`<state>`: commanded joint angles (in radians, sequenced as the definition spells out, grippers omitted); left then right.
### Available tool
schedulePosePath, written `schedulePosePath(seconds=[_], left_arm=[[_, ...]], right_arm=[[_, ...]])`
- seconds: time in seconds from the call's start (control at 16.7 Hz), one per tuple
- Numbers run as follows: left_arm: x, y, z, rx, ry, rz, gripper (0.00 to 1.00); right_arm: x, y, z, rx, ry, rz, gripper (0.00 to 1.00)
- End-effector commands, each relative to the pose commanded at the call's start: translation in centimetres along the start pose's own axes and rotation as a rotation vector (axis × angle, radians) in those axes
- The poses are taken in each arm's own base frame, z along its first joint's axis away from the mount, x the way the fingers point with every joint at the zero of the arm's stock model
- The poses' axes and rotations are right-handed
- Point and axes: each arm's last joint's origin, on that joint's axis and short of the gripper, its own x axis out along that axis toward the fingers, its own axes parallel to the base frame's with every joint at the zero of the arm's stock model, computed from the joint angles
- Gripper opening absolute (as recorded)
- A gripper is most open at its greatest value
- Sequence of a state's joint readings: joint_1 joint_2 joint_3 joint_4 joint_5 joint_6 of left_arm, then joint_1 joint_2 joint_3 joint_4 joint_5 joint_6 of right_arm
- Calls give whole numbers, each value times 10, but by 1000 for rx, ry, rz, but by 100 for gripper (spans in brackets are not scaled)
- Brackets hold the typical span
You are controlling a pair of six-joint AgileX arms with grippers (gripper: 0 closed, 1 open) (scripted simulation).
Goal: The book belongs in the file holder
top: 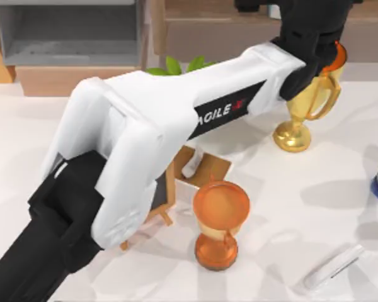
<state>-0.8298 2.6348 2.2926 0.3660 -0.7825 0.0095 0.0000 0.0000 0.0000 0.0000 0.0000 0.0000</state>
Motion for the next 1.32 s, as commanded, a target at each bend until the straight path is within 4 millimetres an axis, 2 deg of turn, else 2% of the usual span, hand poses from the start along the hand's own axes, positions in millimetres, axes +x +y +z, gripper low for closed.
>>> schedulePosePath(seconds=[0.66,1.32], left_arm=[[0,0,0,0,0,0,2],[-2,-2,4,0,-1,-4,0]], right_arm=[[0,0,0,0,0,0,100],[0,0,0,0,0,0,100]])
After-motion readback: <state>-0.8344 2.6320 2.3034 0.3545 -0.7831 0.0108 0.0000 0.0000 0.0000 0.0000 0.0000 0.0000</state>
